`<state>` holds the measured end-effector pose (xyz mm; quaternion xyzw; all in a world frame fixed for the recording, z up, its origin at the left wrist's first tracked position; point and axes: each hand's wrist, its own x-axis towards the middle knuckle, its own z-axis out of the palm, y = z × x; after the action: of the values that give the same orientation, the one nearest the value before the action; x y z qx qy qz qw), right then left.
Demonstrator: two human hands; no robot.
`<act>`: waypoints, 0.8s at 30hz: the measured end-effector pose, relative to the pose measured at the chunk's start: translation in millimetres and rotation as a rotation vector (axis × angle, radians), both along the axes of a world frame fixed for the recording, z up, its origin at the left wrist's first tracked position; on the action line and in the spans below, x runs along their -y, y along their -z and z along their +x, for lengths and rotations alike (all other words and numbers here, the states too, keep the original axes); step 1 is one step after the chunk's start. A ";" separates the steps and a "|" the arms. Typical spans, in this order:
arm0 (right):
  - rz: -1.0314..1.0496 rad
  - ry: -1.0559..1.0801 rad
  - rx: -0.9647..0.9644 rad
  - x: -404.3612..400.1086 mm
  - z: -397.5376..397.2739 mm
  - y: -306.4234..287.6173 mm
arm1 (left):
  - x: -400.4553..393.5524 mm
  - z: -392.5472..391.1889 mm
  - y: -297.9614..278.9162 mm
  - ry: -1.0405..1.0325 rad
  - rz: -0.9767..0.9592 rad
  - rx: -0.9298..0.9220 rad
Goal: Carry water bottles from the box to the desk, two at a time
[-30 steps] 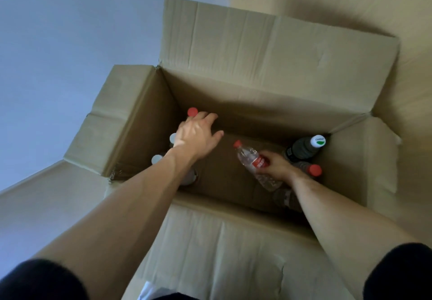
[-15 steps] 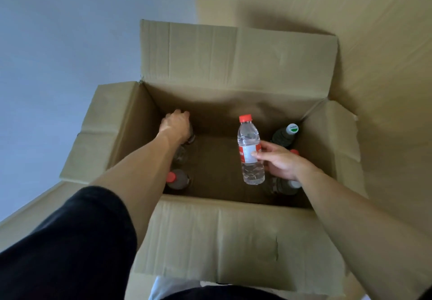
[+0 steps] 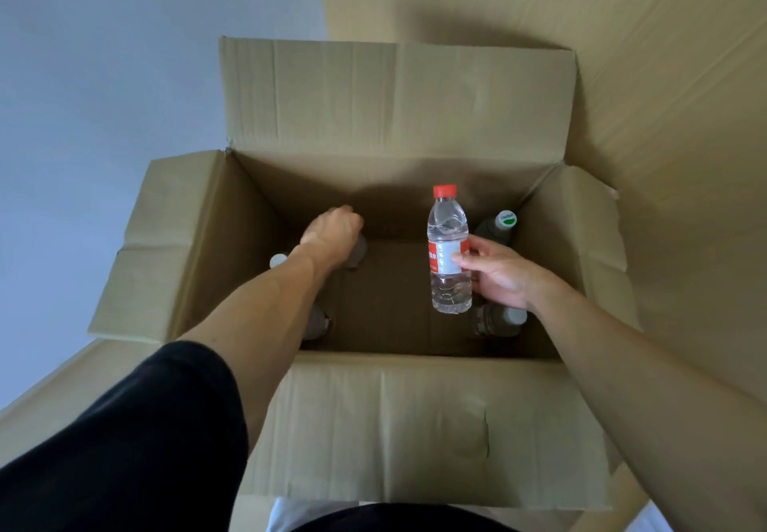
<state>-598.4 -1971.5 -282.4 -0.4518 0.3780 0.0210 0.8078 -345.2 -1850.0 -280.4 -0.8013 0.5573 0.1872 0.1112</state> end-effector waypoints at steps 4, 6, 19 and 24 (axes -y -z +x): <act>0.009 0.020 0.017 2.6 -2.6 -3.4 | 13.2 -24.3 4.2 0.078 -0.023 -0.079; 0.012 0.031 0.014 3.0 -5.0 -5.8 | 17.4 -36.8 8.3 0.100 -0.011 -0.125; 0.000 0.102 0.032 -0.5 -18.6 -18.6 | 17.7 -30.5 56.2 -0.135 0.069 -0.422; 0.011 0.134 0.057 -1.2 -20.3 -11.3 | 27.5 -43.3 81.7 -0.261 0.069 -0.497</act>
<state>-618.7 -1970.3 -271.1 -0.4213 0.3841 -0.0437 0.8204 -388.5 -1877.5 -362.1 -0.7914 0.4530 0.4096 -0.0266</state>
